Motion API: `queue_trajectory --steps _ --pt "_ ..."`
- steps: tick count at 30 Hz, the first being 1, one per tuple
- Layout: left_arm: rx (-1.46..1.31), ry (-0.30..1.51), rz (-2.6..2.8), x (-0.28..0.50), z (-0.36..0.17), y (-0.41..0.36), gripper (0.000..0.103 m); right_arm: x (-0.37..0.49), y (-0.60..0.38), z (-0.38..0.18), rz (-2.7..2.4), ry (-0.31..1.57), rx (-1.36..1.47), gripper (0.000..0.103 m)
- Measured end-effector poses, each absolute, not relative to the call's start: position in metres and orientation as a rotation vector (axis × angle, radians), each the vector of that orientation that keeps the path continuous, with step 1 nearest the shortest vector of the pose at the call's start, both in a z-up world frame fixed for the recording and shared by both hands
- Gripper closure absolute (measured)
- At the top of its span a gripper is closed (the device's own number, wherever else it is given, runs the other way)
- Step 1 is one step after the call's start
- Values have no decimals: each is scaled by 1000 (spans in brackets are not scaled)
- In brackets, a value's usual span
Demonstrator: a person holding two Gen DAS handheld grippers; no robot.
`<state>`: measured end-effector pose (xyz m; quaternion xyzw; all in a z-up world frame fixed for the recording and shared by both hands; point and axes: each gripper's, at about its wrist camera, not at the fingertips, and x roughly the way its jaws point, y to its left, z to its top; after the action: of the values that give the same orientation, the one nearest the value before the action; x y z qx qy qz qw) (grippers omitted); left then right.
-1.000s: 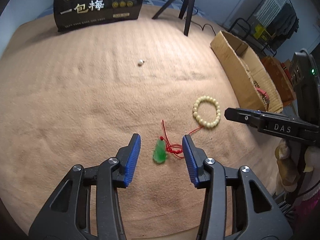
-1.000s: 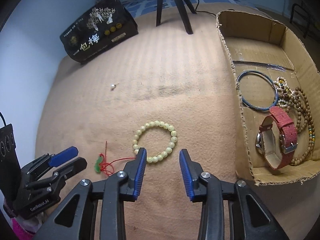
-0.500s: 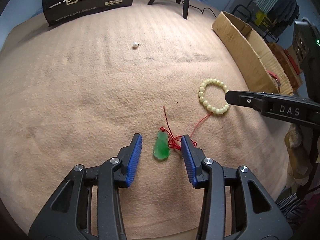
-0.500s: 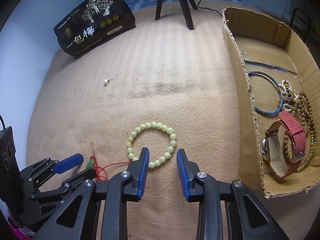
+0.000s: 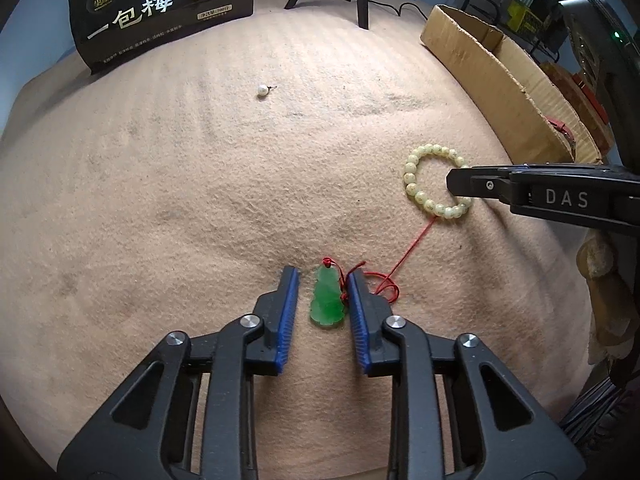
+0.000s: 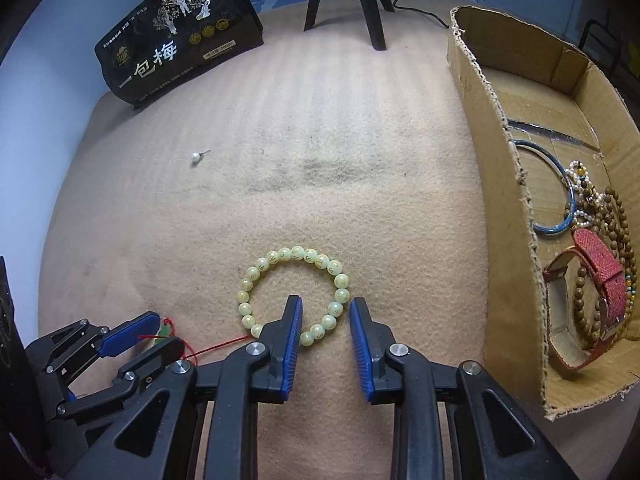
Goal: Organize jewelry
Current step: 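Grasp the green jade pendant with the left tool while the right tool grasps the pale bead bracelet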
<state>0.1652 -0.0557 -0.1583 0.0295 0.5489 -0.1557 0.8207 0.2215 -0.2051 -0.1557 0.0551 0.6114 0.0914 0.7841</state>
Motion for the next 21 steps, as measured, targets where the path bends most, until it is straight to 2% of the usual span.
queue_trajectory --steps 2,6,21 --pt "60 1168 -328 166 -158 -54 86 222 -204 -155 191 1315 107 85" --pt "46 1168 -329 166 -158 -52 88 224 -205 -154 193 1305 115 97" --pt "-43 1136 -321 164 -137 -34 88 215 -202 -125 234 1216 117 98"
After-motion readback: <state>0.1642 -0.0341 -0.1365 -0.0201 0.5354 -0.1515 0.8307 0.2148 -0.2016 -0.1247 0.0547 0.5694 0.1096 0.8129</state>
